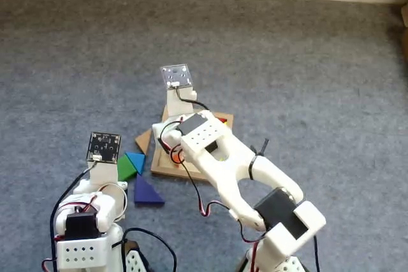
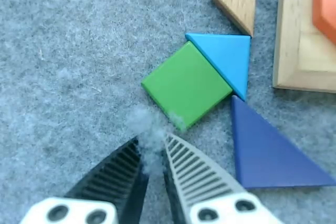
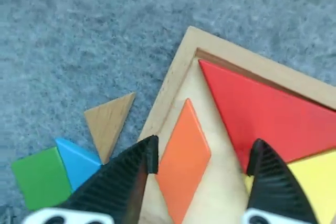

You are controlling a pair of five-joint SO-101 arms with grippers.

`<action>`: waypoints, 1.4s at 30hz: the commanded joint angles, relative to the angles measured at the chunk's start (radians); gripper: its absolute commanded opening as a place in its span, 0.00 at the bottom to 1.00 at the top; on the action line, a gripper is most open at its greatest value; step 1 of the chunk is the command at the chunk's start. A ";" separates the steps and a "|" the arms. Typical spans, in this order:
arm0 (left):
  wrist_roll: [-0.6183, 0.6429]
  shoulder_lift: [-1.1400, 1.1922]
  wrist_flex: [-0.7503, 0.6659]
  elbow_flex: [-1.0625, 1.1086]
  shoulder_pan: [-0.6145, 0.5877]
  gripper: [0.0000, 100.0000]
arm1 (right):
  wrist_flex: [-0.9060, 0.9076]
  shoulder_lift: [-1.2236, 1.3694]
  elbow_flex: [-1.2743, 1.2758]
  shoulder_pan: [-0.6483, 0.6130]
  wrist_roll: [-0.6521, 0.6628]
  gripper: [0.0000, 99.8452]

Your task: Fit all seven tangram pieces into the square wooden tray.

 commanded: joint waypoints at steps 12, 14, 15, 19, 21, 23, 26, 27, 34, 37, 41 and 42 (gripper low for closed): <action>0.003 -0.027 0.006 0.021 -0.008 0.00 | -0.044 -0.346 0.203 0.051 0.081 0.01; 0.003 -0.027 0.006 0.021 -0.008 0.00 | -0.085 -0.348 0.248 0.051 0.083 0.01; 0.003 -0.027 0.006 0.021 -0.008 0.00 | -0.114 -0.348 0.268 0.051 0.084 0.01; 0.003 -0.027 0.006 0.021 -0.008 0.00 | -0.245 -0.346 0.355 0.050 0.091 0.01; 0.003 -0.027 0.006 0.021 -0.008 0.00 | -0.280 -0.346 0.384 0.035 0.091 0.01; 0.003 -0.027 0.006 0.021 -0.008 0.00 | -0.298 -0.344 0.403 0.015 0.091 0.01; 0.003 -0.027 0.006 0.021 -0.008 0.00 | -0.298 -0.344 0.406 0.001 0.091 0.01; 0.003 -0.027 0.006 0.021 -0.008 0.00 | -0.298 -0.343 0.406 0.001 0.091 0.01; 0.003 -0.027 0.006 0.021 -0.008 0.00 | -0.303 -0.157 0.380 -0.004 0.091 0.01; 0.003 -0.027 0.006 0.021 -0.008 0.00 | -0.309 -0.108 0.332 -0.002 0.091 0.01; 0.003 -0.027 0.006 0.021 -0.008 0.00 | -0.311 -0.077 0.309 0.002 0.091 0.01; 0.003 -0.027 0.006 0.021 -0.008 0.00 | -0.311 -0.070 0.309 0.002 0.091 0.01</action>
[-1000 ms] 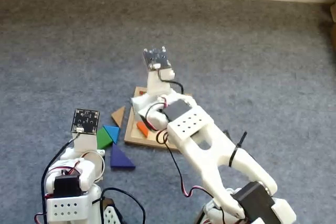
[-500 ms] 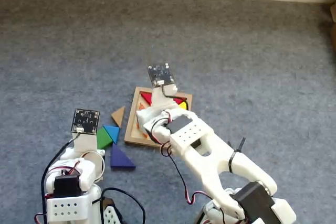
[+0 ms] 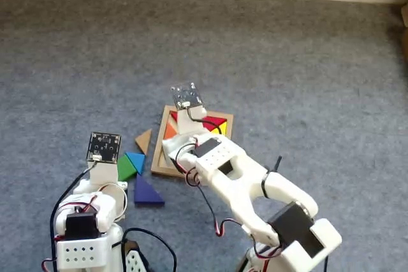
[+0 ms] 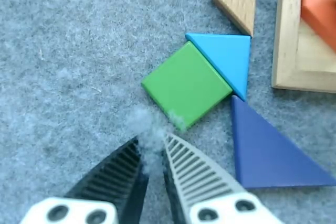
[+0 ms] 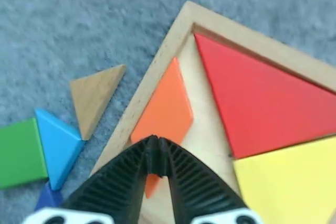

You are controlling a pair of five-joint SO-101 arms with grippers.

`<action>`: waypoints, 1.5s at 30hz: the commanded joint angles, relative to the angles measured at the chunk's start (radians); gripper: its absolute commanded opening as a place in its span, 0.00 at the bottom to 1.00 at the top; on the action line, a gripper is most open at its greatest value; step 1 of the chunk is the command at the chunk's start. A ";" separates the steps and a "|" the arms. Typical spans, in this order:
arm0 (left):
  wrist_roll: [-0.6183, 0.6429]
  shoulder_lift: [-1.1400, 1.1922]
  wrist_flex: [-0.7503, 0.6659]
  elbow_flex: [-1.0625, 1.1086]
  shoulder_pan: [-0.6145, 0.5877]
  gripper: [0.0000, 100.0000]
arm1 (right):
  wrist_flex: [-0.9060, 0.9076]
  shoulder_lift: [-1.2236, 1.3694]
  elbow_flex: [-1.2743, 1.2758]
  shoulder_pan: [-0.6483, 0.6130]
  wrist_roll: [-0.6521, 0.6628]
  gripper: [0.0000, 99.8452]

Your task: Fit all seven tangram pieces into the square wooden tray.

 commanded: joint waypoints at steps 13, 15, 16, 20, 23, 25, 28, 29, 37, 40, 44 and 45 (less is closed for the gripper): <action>0.003 -0.027 0.006 0.021 -0.008 0.00 | -0.213 0.111 -0.041 0.031 0.014 0.01; 0.003 -0.027 0.006 0.021 -0.008 0.00 | -0.229 0.116 -0.041 0.039 0.014 0.01; 0.003 -0.027 0.006 0.021 -0.008 0.00 | -0.237 0.117 -0.041 0.045 0.014 0.01; 0.003 -0.027 0.006 0.021 -0.008 0.00 | -0.237 0.119 -0.062 0.065 0.014 0.01; 0.003 -0.027 0.006 0.021 -0.008 0.00 | -0.237 0.120 -0.087 0.084 0.014 0.01; 0.003 -0.027 0.006 0.021 -0.008 0.00 | -0.237 0.120 -0.088 0.093 0.014 0.01; 0.003 -0.027 0.006 0.021 -0.008 0.00 | -0.237 0.120 -0.090 0.093 0.014 0.01; 0.003 -0.027 0.006 0.021 -0.008 0.00 | -0.237 0.120 -0.090 0.090 0.014 0.01; 0.003 -0.027 0.006 0.021 -0.008 0.00 | -0.372 0.111 -0.082 0.085 0.014 0.01; 0.003 -0.027 0.006 0.021 -0.008 0.00 | -0.371 0.111 -0.079 0.068 0.014 0.01; 0.003 -0.027 0.006 0.021 -0.008 0.00 | -0.371 0.111 -0.077 0.067 0.014 0.01; 0.003 -0.027 0.006 0.021 -0.008 0.00 | -0.371 0.111 -0.077 0.068 0.014 0.01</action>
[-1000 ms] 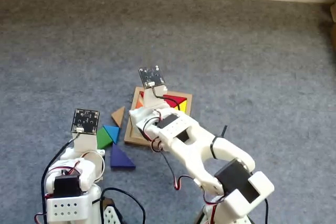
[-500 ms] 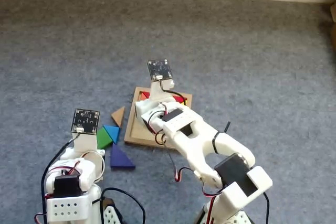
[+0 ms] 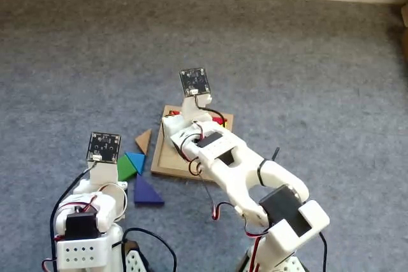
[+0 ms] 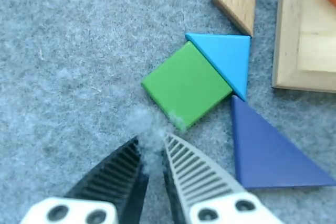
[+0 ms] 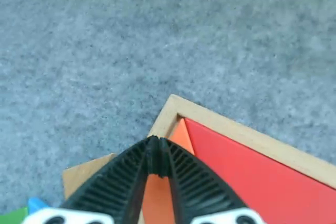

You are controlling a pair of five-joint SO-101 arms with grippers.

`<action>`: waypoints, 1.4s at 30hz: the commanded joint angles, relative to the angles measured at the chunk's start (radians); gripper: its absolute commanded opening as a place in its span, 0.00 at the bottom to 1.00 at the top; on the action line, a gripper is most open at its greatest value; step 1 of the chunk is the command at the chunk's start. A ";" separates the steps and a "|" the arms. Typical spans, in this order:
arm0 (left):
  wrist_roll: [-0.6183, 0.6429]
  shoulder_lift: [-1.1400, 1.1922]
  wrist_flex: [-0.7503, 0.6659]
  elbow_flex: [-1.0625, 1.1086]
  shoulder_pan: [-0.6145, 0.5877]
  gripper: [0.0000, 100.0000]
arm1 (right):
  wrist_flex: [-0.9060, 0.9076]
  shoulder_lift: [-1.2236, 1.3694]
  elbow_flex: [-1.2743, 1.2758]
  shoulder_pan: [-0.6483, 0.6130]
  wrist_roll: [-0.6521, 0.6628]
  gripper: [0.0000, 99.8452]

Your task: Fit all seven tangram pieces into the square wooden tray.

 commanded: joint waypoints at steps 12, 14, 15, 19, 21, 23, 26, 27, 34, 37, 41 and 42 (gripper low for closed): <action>0.003 -0.027 0.006 0.021 -0.008 0.00 | 0.196 -0.015 -0.041 -0.007 0.014 0.01; 0.003 -0.027 0.006 0.021 -0.008 0.00 | 0.202 -0.012 -0.042 -0.004 0.014 0.01; 0.003 -0.027 0.006 0.021 -0.008 0.00 | 0.202 -0.008 -0.042 -0.004 0.014 0.01; 0.003 -0.027 0.006 0.021 -0.008 0.00 | 0.199 -0.004 -0.042 -0.013 0.014 0.01; 0.003 -0.027 0.006 0.021 -0.008 0.00 | 0.199 -0.002 -0.042 -0.018 0.014 0.01; 0.003 -0.027 0.006 0.021 -0.008 0.00 | 0.197 -0.001 -0.042 -0.019 0.014 0.01; 0.003 -0.027 0.006 0.021 -0.008 0.00 | 0.197 -0.001 -0.042 -0.019 0.014 0.01; 0.003 -0.027 0.006 0.021 -0.008 0.00 | 0.197 0.004 -0.042 -0.019 0.014 0.01; 0.003 -0.027 0.006 0.021 -0.008 0.00 | 0.117 0.163 -0.114 -0.022 0.014 0.01; 0.003 -0.027 0.006 0.021 -0.008 0.00 | 0.113 0.180 -0.153 -0.035 0.014 0.01; 0.003 -0.027 0.006 0.021 -0.008 0.00 | 0.113 0.154 -0.168 -0.036 0.014 0.01; 0.003 -0.027 0.006 0.021 -0.008 0.00 | 0.111 0.140 -0.168 -0.035 0.014 0.01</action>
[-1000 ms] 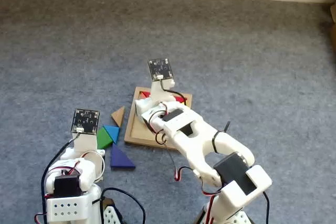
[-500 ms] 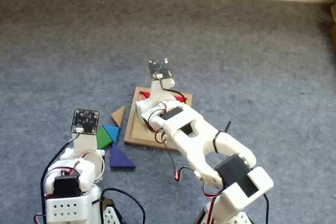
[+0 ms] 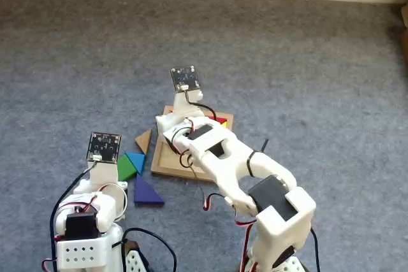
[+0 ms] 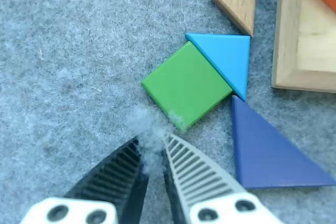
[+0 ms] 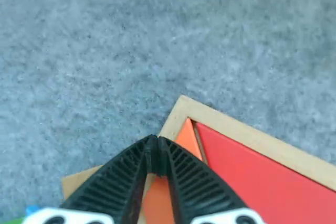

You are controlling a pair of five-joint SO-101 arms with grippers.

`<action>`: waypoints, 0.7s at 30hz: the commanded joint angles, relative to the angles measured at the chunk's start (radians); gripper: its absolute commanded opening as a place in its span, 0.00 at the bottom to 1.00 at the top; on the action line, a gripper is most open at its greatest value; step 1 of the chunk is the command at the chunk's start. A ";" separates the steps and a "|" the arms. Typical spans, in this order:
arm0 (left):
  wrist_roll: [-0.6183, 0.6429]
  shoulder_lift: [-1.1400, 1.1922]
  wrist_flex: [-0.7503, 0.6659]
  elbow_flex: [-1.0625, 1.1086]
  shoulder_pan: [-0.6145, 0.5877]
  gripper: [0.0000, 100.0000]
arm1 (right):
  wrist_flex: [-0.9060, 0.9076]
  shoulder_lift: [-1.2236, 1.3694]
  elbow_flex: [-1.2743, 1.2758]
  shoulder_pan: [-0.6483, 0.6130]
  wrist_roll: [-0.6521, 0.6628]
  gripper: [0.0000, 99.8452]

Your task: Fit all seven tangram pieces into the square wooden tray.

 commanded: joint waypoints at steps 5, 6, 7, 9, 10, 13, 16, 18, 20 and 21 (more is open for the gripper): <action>0.003 -0.027 0.006 0.021 -0.008 0.00 | -0.005 -0.157 -0.002 -0.012 0.014 0.01; 0.003 -0.027 0.006 0.021 -0.008 0.00 | -0.005 -0.186 0.019 -0.010 0.014 0.01; 0.003 -0.027 0.006 0.021 -0.008 0.00 | -0.005 -0.220 0.050 -0.008 0.014 0.01; 0.003 -0.027 0.006 0.021 -0.008 0.00 | -0.005 -0.277 0.107 -0.002 0.014 0.01; 0.003 -0.027 0.006 0.021 -0.008 0.00 | -0.005 -0.305 0.137 0.001 0.014 0.01; 0.003 -0.027 0.006 0.021 -0.008 0.00 | -0.005 -0.387 0.216 0.016 0.014 0.01; 0.003 -0.027 0.006 0.021 -0.008 0.00 | -0.005 -0.489 0.283 0.047 0.014 0.01; 0.003 -0.027 0.006 0.021 -0.008 0.00 | -0.005 -0.581 0.349 0.085 0.014 0.01; 0.003 -0.027 0.006 0.021 -0.008 0.00 | -0.005 -0.699 0.427 0.130 0.014 0.01; 0.003 -0.027 0.006 0.021 -0.008 0.00 | -0.005 -0.762 0.475 0.150 0.014 0.01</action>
